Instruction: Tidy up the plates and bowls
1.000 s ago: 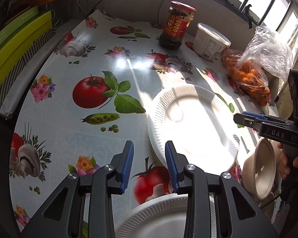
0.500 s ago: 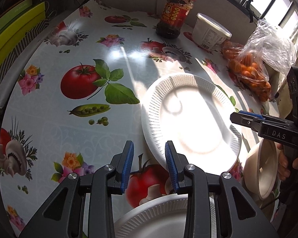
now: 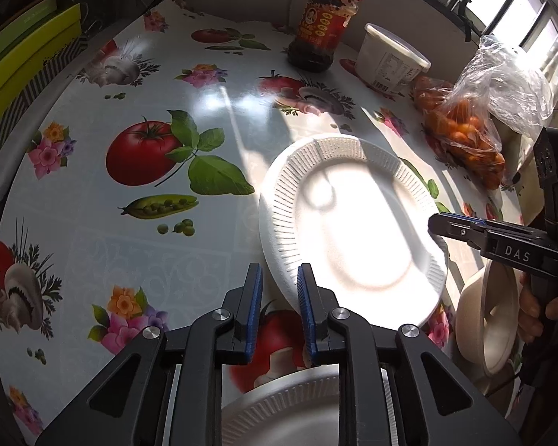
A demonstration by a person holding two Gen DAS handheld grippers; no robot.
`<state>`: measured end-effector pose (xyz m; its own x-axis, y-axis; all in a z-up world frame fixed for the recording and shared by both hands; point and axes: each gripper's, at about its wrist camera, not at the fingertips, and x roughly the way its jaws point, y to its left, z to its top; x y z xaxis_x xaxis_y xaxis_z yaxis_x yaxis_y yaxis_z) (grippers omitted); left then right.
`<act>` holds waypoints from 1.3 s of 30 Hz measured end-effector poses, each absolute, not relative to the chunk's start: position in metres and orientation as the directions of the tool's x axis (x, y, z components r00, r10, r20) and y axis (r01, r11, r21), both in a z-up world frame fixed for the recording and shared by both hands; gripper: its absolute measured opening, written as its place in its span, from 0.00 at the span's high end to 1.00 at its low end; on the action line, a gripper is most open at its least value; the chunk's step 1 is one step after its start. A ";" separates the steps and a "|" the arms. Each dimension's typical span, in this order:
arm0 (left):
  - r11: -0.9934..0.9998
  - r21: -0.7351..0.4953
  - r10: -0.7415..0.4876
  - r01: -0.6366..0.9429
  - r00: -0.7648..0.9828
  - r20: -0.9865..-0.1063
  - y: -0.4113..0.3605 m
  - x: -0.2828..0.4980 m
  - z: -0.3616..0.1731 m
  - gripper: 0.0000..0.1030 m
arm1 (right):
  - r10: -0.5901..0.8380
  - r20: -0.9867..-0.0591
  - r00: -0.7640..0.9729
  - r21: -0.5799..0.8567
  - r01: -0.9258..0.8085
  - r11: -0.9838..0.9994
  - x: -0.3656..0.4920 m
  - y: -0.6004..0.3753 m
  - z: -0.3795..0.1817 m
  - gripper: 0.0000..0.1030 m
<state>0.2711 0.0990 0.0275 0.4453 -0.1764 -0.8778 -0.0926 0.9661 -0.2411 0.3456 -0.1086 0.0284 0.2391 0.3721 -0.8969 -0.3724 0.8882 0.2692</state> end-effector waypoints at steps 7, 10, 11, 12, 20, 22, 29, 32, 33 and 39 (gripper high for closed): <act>0.966 -0.243 -0.178 -0.091 0.447 -0.877 0.098 0.271 0.028 0.88 | 0.378 -0.894 0.240 0.274 -0.373 0.886 0.346 -0.108 0.029 0.82; 0.966 -0.241 -0.177 -0.090 0.449 -0.876 0.098 0.272 0.028 0.89 | 0.378 -0.894 0.241 0.275 -0.373 0.886 0.346 -0.108 0.029 0.82; 0.967 -0.239 -0.175 -0.089 0.450 -0.876 0.098 0.272 0.028 0.89 | 0.378 -0.894 0.240 0.275 -0.372 0.887 0.345 -0.108 0.029 0.82; 0.967 -0.237 -0.173 -0.088 0.451 -0.875 0.098 0.272 0.028 0.89 | 0.378 -0.894 0.240 0.275 -0.372 0.887 0.345 -0.108 0.029 0.82; 0.967 -0.242 -0.179 -0.082 0.461 -0.869 0.097 0.271 0.031 0.89 | 0.384 -0.891 0.241 0.280 -0.373 0.885 0.345 -0.109 0.029 0.82; 0.967 -0.242 -0.181 -0.076 0.465 -0.866 0.096 0.269 0.033 0.89 | 0.386 -0.890 0.244 0.281 -0.375 0.884 0.344 -0.109 0.030 0.82; 0.964 -0.248 -0.179 -0.093 0.460 -0.870 0.098 0.269 0.030 0.89 | 0.376 -0.893 0.248 0.270 -0.375 0.887 0.341 -0.107 0.031 0.83; 0.959 -0.263 -0.188 -0.106 0.459 -0.868 0.104 0.269 0.028 0.89 | 0.375 -0.894 0.245 0.271 -0.370 0.889 0.342 -0.108 0.030 0.83; 0.958 -0.266 -0.190 -0.106 0.458 -0.868 0.105 0.269 0.027 0.89 | 0.375 -0.894 0.245 0.272 -0.367 0.889 0.342 -0.108 0.029 0.83; 0.949 -0.297 -0.217 -0.107 0.461 -0.860 0.108 0.272 0.028 0.89 | 0.373 -0.894 0.247 0.271 -0.363 0.891 0.343 -0.108 0.030 0.83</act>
<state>0.2719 0.1082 0.0277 0.4611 -0.2168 -0.8605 -0.1072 0.9490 -0.2966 0.3429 -0.1081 0.0295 0.2468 0.3729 -0.8944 -0.3632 0.8913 0.2714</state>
